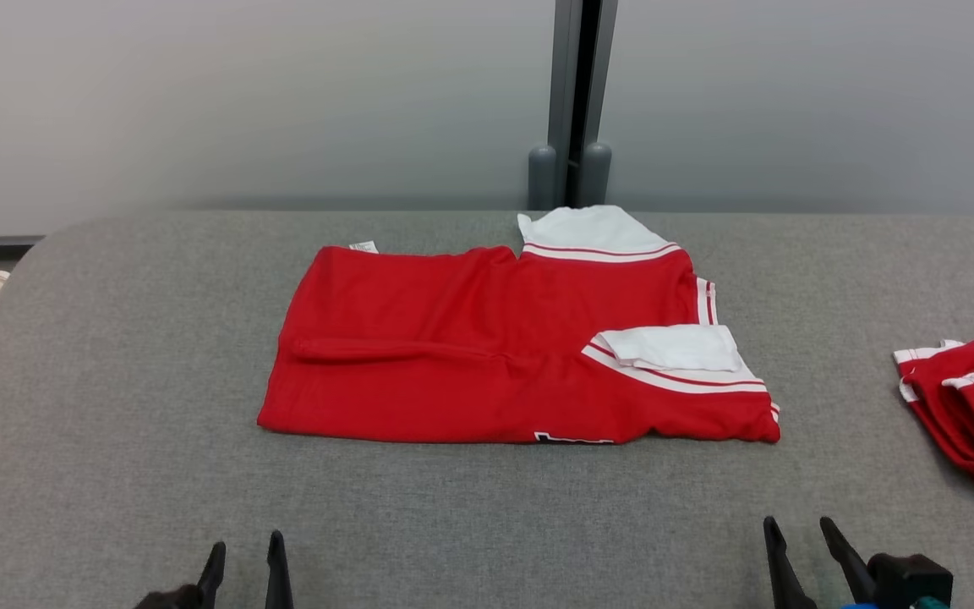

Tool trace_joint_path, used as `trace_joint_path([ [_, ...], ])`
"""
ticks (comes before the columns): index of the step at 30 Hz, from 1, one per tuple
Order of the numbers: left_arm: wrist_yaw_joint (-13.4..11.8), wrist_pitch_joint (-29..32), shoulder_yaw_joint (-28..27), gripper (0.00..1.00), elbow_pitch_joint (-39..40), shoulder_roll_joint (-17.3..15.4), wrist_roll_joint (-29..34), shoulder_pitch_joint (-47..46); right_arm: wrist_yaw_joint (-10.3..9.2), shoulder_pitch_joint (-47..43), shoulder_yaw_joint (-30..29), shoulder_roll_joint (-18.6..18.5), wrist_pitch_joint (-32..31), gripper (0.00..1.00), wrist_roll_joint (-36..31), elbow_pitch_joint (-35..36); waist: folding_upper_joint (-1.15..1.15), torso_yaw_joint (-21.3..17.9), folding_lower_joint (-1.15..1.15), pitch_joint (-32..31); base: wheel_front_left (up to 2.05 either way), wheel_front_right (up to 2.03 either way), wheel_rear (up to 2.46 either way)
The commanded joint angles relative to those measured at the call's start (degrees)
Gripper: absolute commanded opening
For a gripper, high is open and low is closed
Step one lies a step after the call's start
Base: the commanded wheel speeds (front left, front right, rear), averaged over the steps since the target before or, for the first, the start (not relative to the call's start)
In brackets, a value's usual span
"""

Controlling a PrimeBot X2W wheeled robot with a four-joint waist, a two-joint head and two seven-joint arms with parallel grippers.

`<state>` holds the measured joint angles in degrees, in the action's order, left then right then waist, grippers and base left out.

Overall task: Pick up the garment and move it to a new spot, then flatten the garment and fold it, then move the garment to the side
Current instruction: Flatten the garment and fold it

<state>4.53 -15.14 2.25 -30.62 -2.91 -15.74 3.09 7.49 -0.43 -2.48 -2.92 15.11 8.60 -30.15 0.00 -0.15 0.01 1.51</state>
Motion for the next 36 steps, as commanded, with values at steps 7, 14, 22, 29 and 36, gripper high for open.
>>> trace_joint_path([
  [7, 1.2, 0.0, -2.4, 1.0, -0.4, 0.0, 1.3, -10.8, 0.0, 7.5, 0.4, 0.0, 0.0, 1.0, -0.2, 2.0, 0.0, 0.1, -0.01, 7.5, 0.0, 0.0, 0.0],
  [14, 2.4, 0.0, -6.0, 1.0, -3.9, -0.2, 2.7, -20.0, 0.0, 15.2, 0.5, 0.0, 0.0, 1.0, -2.0, 2.9, 0.0, -0.6, -0.01, 14.2, 0.0, 0.0, 0.0],
  [22, 3.0, 0.0, -7.6, 1.0, -8.2, -0.8, 4.3, -25.4, 0.0, 20.2, -1.0, -0.1, 0.0, 1.0, -2.2, 0.6, 0.0, -1.1, -0.01, 19.5, 0.0, 0.0, 0.0],
  [29, 2.9, 0.5, -5.0, 1.0, -14.5, -0.4, 3.3, -24.4, -0.07, 20.5, -3.8, -0.1, -0.5, 1.0, -5.0, -8.1, 0.0, -1.3, -0.01, 20.4, 0.0, 0.0, 0.0],
  [36, 3.0, 0.8, 1.3, 0.0, -18.1, 0.8, -0.4, -23.5, -0.07, 20.8, -1.4, 0.3, -0.9, 0.0, -3.7, -15.7, 0.0, -0.8, -0.01, 20.0, 0.0, 0.0, 0.0],
])
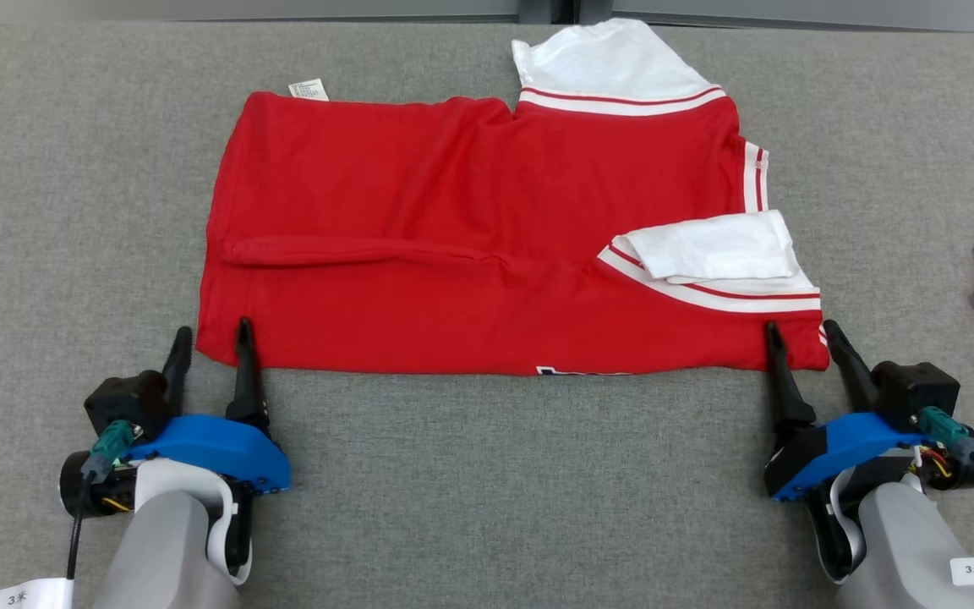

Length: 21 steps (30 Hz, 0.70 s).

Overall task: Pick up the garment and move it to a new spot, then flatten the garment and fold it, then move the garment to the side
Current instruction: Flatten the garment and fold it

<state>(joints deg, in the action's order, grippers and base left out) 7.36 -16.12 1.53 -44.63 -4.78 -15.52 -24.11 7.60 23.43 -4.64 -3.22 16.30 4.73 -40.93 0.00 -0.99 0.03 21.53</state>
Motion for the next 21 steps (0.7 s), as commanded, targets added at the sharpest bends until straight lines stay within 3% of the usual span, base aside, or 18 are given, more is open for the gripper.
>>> trace_joint_path([
  [1, 0.2, 1.8, 2.9, 0.0, -4.1, 2.7, -1.3, 3.8, -0.16, -2.9, 1.4, 0.7, -2.1, 0.0, 0.6, -4.8, 0.0, 0.1, -0.03, -0.2, 0.0, 0.0, 0.0],
  [9, 0.1, 1.2, 3.0, 0.0, 0.0, -0.2, -3.5, 4.3, -0.11, -3.8, 1.5, 0.5, -1.4, 0.0, 2.8, 1.9, 0.0, 0.2, -0.03, -3.9, 0.0, 0.0, 0.0],
  [21, 0.0, 1.1, -1.0, 0.0, -0.5, 0.8, -2.0, 18.8, -0.13, -18.5, 0.4, 0.2, -1.2, 0.0, 5.8, 2.3, 0.0, -0.3, -0.03, -19.5, 0.0, 0.0, 0.0],
])
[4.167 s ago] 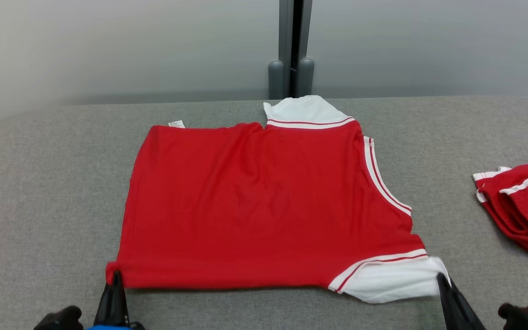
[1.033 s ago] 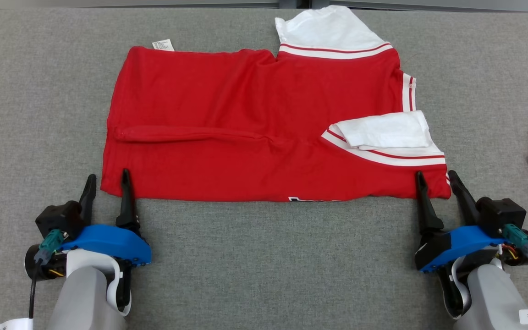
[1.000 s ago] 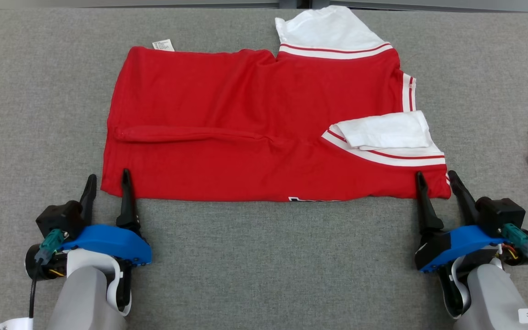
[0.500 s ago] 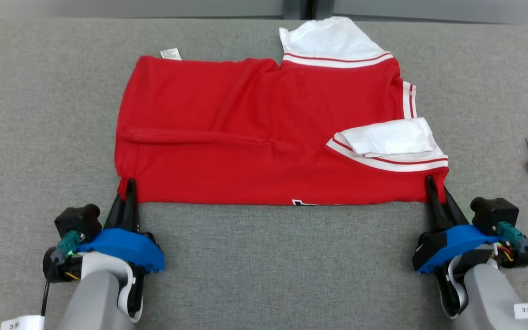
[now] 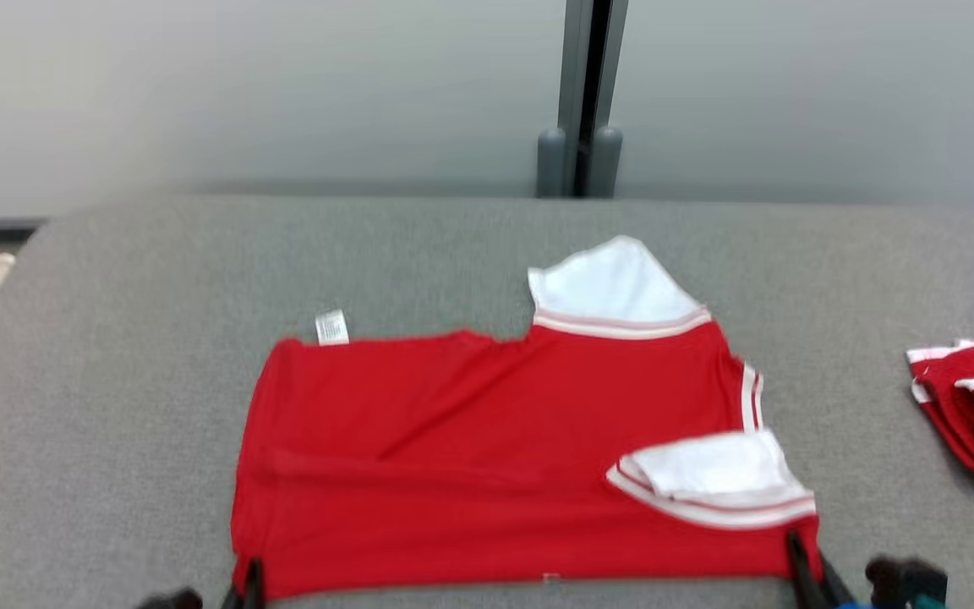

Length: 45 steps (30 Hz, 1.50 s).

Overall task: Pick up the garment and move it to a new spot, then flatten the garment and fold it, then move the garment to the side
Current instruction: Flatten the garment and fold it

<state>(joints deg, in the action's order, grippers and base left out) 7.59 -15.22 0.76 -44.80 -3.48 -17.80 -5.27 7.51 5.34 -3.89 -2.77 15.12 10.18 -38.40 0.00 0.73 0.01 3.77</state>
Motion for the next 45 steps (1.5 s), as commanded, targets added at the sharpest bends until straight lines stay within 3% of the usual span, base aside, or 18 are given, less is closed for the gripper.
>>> trace_joint_path([
  [1, -0.2, 0.2, -0.3, 0.0, -0.3, -0.2, 0.5, 1.4, -0.04, -2.0, -0.1, -0.3, 0.0, 0.0, 0.1, -0.3, 0.0, -1.9, -0.01, -2.7, 0.0, 0.0, 0.0],
  [8, -0.2, 0.2, -0.4, 0.0, 0.4, 0.4, -0.2, 8.6, -0.07, -8.6, -1.3, -0.4, 0.0, 0.0, 1.2, 1.7, 0.0, -0.7, -0.01, -5.4, 0.0, 0.0, 0.0],
  [9, -0.2, 0.2, 0.0, 0.04, 0.4, 0.4, -0.6, 9.0, -0.07, -8.9, -0.9, -0.4, 0.0, 0.0, 1.3, 1.8, 0.0, -0.6, -0.01, -5.5, 0.0, 0.0, 0.0],
  [10, -0.3, 0.2, 0.4, 0.53, 0.6, 0.4, -0.9, 9.2, -0.07, -9.2, -0.4, -0.4, 0.0, 0.08, 1.3, 1.8, 0.0, -0.5, -0.01, -5.5, 0.0, 0.0, 0.0],
  [11, -0.4, 0.2, 0.8, 1.0, 1.0, 0.5, -1.3, 9.0, -0.07, -9.2, -0.1, -0.4, 0.0, 0.38, 1.6, 1.9, 0.0, -0.3, -0.01, -5.5, 0.0, 0.0, 0.0],
  [12, -0.6, 0.2, 1.0, 1.0, 1.5, 0.5, -1.4, 8.6, -0.06, -8.9, -0.1, -0.4, 0.0, 0.91, 2.1, 2.2, 0.0, -0.1, -0.01, -5.4, 0.0, 0.0, 0.0],
  [13, -0.8, 0.2, 1.1, 1.0, 2.2, 0.5, -1.3, 8.0, -0.06, -8.5, 0.0, -0.3, 0.0, 1.0, 2.0, 2.5, 0.0, 0.1, -0.01, -5.2, 0.0, 0.0, 0.0],
  [24, -0.9, 0.1, -1.6, 1.0, 7.3, 0.1, 0.8, -3.6, -0.03, -1.4, -1.7, -0.3, 0.0, 1.0, 1.1, 8.0, 0.0, 1.2, -0.01, 1.5, 0.0, 0.0, 0.0],
  [36, 0.1, 1.0, 2.4, 1.0, -9.3, -4.1, 0.4, -27.4, -0.03, 13.0, -1.0, -0.2, 0.0, 1.0, 0.1, 9.0, 0.0, -0.3, -0.01, 11.9, 0.0, 0.0, 0.0],
  [45, -0.1, 3.5, 9.2, 1.0, -17.6, -4.3, -4.5, -31.3, -0.03, 19.5, 0.2, -0.2, 0.0, 1.0, -3.1, 6.5, 0.0, -0.6, -0.01, 14.4, 0.0, 0.0, 0.0],
])
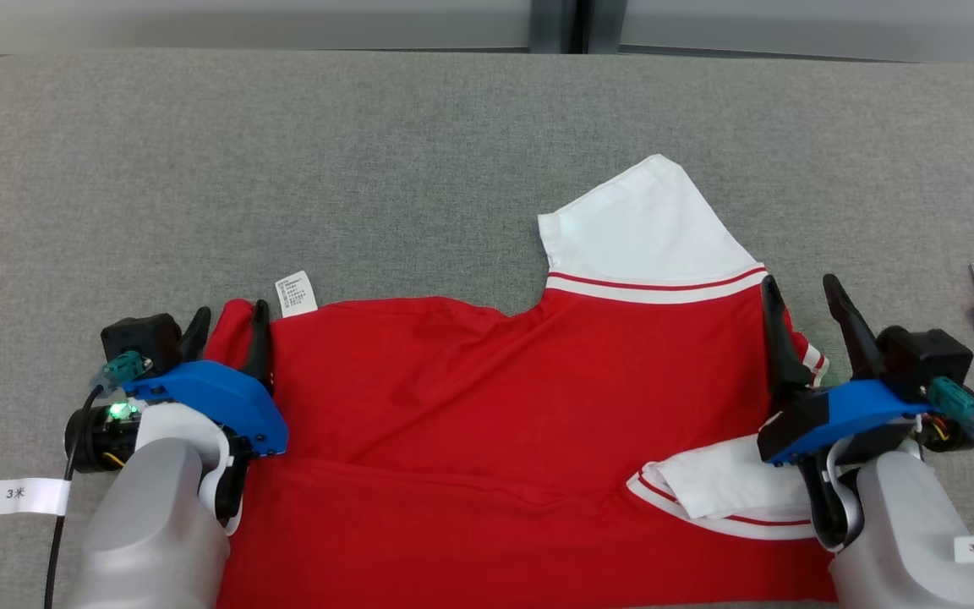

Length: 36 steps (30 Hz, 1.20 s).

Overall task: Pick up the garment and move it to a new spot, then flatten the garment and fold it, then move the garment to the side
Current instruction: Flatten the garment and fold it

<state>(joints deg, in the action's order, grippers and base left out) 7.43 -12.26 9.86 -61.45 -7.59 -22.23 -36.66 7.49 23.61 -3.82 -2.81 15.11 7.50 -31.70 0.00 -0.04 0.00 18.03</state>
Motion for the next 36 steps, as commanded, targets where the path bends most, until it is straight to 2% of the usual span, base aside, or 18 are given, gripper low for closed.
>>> trace_joint_path([
  [1, 0.0, 0.5, 0.5, 0.91, -1.9, -0.5, -0.5, -0.1, 0.0, 2.2, 0.1, -0.2, 0.0, 1.0, -1.4, -0.8, 0.0, 0.2, 0.0, 0.3, 0.0, 0.0, 0.0],
  [2, -0.1, 0.4, 0.8, 0.46, -2.5, -0.6, -0.6, -0.2, 0.0, 3.2, 0.4, -0.3, 0.0, 1.0, -2.0, -2.0, 0.0, 0.3, 0.0, 0.5, 0.0, 0.0, 0.0],
  [3, -0.1, 0.2, 1.1, 0.05, -3.0, -0.9, -0.8, -0.4, 0.0, 4.5, 0.7, -0.5, -0.3, 1.0, -2.5, -3.1, 0.0, 0.5, 0.0, 0.7, 0.0, 0.0, 0.0],
  [4, -0.1, -0.2, 1.4, 0.0, -3.4, -0.9, -0.8, -0.8, 0.0, 6.1, 1.0, -0.8, -0.7, 1.0, -3.1, -4.1, 0.0, 0.7, 0.0, 0.9, 0.0, 0.0, 0.0],
  [9, -0.1, -1.9, 3.5, 0.0, -2.6, 0.3, -1.5, -2.6, 0.0, 14.3, 4.1, -2.8, -6.9, 1.0, -5.0, -10.0, 0.0, 2.9, 0.0, 2.2, 0.0, 0.0, 0.0],
  [16, 0.0, -2.9, 8.7, 0.0, 1.4, 2.3, -3.1, -5.0, 0.0, 25.6, 8.0, -6.6, -17.3, 1.0, -6.0, -18.9, 0.0, 8.3, 0.0, 4.6, 0.0, 0.0, 0.0],
  [26, 0.0, -3.0, 14.8, 0.0, 5.9, 4.0, -6.5, -6.2, 0.0, 33.4, 4.9, -10.3, -23.7, 1.0, -10.0, -29.1, 0.0, 13.4, 0.0, 7.3, 0.0, 0.0, 0.0],
  [27, 0.0, -3.0, 15.0, 0.0, 6.2, 3.9, -6.7, -6.0, 0.0, 33.2, 4.3, -10.1, -24.1, 0.21, -10.0, -30.1, 0.0, 13.5, 0.0, 7.4, 0.0, 0.0, 0.0],
  [28, 0.0, -3.0, 15.3, 0.0, 6.5, 4.0, -7.0, -5.9, 0.0, 32.9, 4.1, -9.8, -24.2, 0.0, -10.0, -30.9, 0.0, 13.6, 0.0, 7.4, 0.0, 0.0, 0.0],
  [32, 0.0, -3.0, 14.8, 0.0, 7.7, 3.3, -7.2, -5.5, -0.03, 33.4, 2.4, -10.4, -21.0, 0.0, -10.8, -30.7, 0.0, 13.2, 0.0, 7.3, 0.0, 0.0, 0.0],
  [36, -0.2, -3.0, 12.1, 0.0, 10.1, 1.9, -5.9, -4.4, -0.01, 34.4, -1.1, -10.2, -13.6, 0.0, -13.2, -28.5, 0.0, 12.0, 0.0, 6.5, 0.0, 0.0, 0.0],
])
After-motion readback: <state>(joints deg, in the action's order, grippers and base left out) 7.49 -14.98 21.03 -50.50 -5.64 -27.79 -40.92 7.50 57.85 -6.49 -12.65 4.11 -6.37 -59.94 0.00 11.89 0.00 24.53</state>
